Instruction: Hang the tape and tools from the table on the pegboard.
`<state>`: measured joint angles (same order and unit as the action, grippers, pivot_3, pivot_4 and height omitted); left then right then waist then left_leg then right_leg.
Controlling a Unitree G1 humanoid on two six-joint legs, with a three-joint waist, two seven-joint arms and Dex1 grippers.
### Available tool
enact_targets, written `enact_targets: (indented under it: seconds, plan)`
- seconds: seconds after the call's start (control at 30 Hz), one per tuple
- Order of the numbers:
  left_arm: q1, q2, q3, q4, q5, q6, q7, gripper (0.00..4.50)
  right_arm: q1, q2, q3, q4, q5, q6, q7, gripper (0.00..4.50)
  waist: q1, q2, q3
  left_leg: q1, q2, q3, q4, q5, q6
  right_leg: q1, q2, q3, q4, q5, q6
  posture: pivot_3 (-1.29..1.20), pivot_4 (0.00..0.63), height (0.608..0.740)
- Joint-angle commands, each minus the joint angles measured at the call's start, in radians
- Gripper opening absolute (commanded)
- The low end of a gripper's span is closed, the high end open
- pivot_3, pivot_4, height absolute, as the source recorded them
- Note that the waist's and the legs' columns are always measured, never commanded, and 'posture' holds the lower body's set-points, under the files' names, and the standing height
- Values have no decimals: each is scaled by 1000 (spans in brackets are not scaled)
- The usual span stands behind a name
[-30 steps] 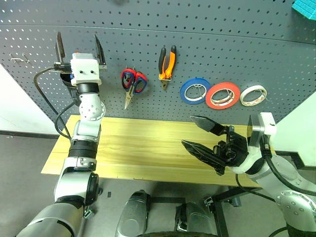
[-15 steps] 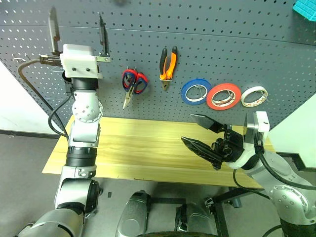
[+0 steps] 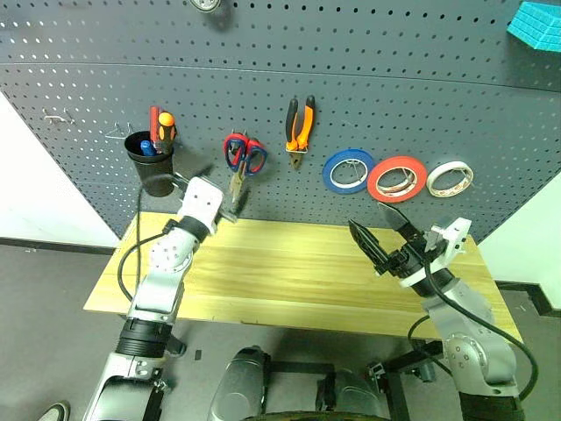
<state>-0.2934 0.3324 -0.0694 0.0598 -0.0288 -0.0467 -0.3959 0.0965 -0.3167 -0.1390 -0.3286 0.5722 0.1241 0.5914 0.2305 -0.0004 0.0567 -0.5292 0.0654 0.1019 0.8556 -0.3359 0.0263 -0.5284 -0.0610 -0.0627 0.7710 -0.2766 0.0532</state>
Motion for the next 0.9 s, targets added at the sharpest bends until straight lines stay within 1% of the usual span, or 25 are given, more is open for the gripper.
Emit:
enact_targets:
  seconds: [0.03, 0.1, 0.23, 0.3, 0.33, 0.37, 0.4, 0.43, 0.47, 0.5, 0.53, 0.57, 0.6, 0.63, 0.7, 0.77, 0.9]
  plan:
    - [83, 41, 17, -26, -48, 14, -79, 4485, 85, 27, -37, 19, -45, -78, -13, 4500, 1, 3, -6, 0, 0, 0, -1, 0, 0, 0, 0, 0, 0, 0, 0, 293, 0, 657]
    - [136, 53, 30, -33, -54, 21, -89, 4485, 131, 36, -41, 23, -56, -99, -10, 4500, 1, 6, -8, 0, 0, 0, -1, -1, 1, -1, 0, 0, 0, -1, 0, 293, 0, 657]
    - [208, 74, 46, -45, -59, 23, -104, 4485, 177, 46, -43, 39, -67, -130, -3, 4500, 2, 7, -9, 0, 2, 1, -1, -2, -1, -1, 0, 0, 1, -2, 3, 300, 0, 657]
    - [275, 93, 74, -75, -64, 21, -102, 4485, 219, 42, -55, 43, -76, -145, 1, 4500, 5, 9, -16, 0, 4, 1, -1, -2, -2, -1, -1, -1, 1, -2, 3, 303, 0, 657]
    - [304, 96, 90, -94, -78, 35, -104, 4485, 236, 41, -61, 41, -78, -150, 0, 4500, 8, 8, -20, -1, 7, 2, -2, -2, -2, -1, -2, -1, 2, -1, 2, 303, 0, 657]
    - [331, 99, 108, -111, -93, 46, -102, 4485, 252, 41, -70, 41, -77, -155, -4, 4500, 18, 4, -23, -3, 9, 7, -4, -2, -2, -1, -6, -1, 12, -1, 0, 312, 0, 657]
    - [349, 100, 120, -122, -103, 53, -101, 4485, 262, 43, -76, 43, -75, -158, -8, 4500, 36, -7, -28, -2, 8, 14, -7, -4, -2, -6, -15, -4, 43, -12, -6, 316, 0, 657]
    - [370, 99, 132, -135, -113, 55, -99, 4485, 270, 41, -81, 50, -68, -139, -15, 4500, 49, -19, -36, -1, 1, 21, -6, -7, -3, -7, -28, -8, 100, -55, -9, 316, 0, 657]
    - [385, 95, 141, -145, -122, 60, -97, 4485, 273, 40, -84, 60, -67, -121, -27, 4500, 54, -28, -37, -7, -3, 33, 5, -14, -5, -2, -32, 5, 128, -112, 2, 320, 0, 657]
    - [398, 92, 143, -149, -124, 61, -98, 4485, 269, 42, -85, 79, -71, -105, -41, 4500, 56, -14, -38, -13, -7, 33, 29, -24, -10, -14, -35, 11, 142, -144, -2, 323, 0, 657]
    - [409, 88, 143, -151, -124, 59, -99, 4485, 262, 43, -85, 97, -79, -92, -54, 4500, 54, -1, -39, -18, -1, 24, 56, -34, -19, -20, -34, 5, 154, -154, -12, 326, 0, 657]
    - [415, 81, 140, -152, -127, 63, -98, 4485, 253, 43, -80, 118, -99, -77, -74, 4500, 50, 6, -40, -26, 3, 14, 77, -42, -27, -21, -33, -2, 167, -162, -19, 326, 0, 657]
    - [417, 75, 135, -150, -128, 65, -97, 4485, 243, 43, -74, 137, -117, -66, -90, 4500, 45, 10, -41, -34, 4, 5, 92, -51, -21, -23, -33, -9, 174, -167, -20, 330, 0, 657]
    - [416, 70, 125, -143, -124, 63, -100, 4485, 233, 46, -65, 152, -129, -61, -99, 4500, 39, 12, -41, -38, 6, 2, 99, -57, -13, -23, -32, -14, 178, -169, -19, 330, 0, 657]
    - [409, 66, 108, -126, -112, 55, -108, 4485, 215, 51, -53, 171, -142, -55, -108, 4500, 28, 12, -42, -47, 8, -2, 106, -61, -6, -23, -31, -22, 178, -168, -19, 329, 0, 657]
    - [394, 57, 96, -114, -111, 59, -113, 4485, 197, 55, -39, 180, -155, -40, -116, 4500, 28, 11, -42, -52, 7, -4, 109, -62, -3, -23, -29, -24, 177, -167, -16, 327, 0, 657]
    - [371, 56, 83, -99, -107, 63, -119, 4485, 180, 63, -33, 182, -148, -22, -116, 4500, 28, 11, -42, -53, 7, -5, 110, -61, -3, -19, -25, -25, 176, -165, -14, 323, 0, 657]
